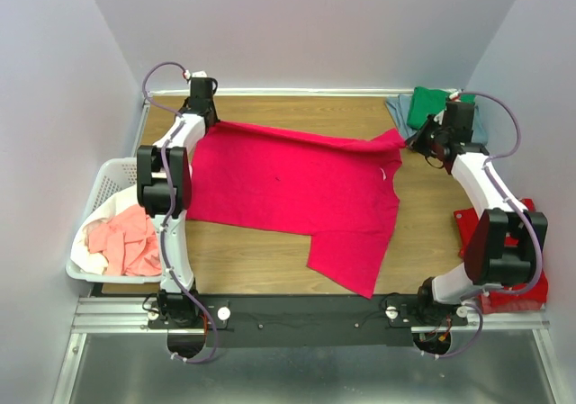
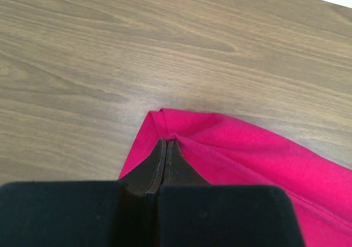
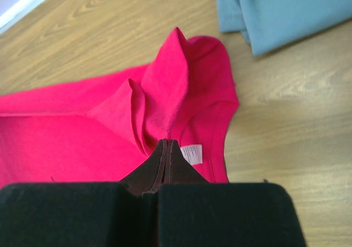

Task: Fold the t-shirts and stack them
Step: Fold the tshirt

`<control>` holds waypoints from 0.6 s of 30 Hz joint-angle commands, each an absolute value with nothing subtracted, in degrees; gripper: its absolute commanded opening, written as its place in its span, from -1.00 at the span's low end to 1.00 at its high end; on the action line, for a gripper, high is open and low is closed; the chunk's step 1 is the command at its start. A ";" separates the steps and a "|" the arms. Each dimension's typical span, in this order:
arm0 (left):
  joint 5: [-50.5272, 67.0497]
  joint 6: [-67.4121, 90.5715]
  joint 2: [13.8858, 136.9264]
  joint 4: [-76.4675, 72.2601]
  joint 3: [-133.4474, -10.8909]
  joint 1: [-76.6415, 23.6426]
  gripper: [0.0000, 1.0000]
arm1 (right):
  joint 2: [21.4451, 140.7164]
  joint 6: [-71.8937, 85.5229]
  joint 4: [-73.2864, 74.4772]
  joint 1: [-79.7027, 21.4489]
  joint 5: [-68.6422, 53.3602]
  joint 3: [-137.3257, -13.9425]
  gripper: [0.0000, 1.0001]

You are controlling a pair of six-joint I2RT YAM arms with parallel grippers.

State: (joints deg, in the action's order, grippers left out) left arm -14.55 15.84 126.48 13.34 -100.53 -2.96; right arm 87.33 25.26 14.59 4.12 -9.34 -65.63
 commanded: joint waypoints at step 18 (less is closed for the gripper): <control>-17.84 19.51 119.71 14.33 -90.53 -2.37 -1.00 | 77.70 26.19 20.47 3.96 -10.64 -49.49 -0.99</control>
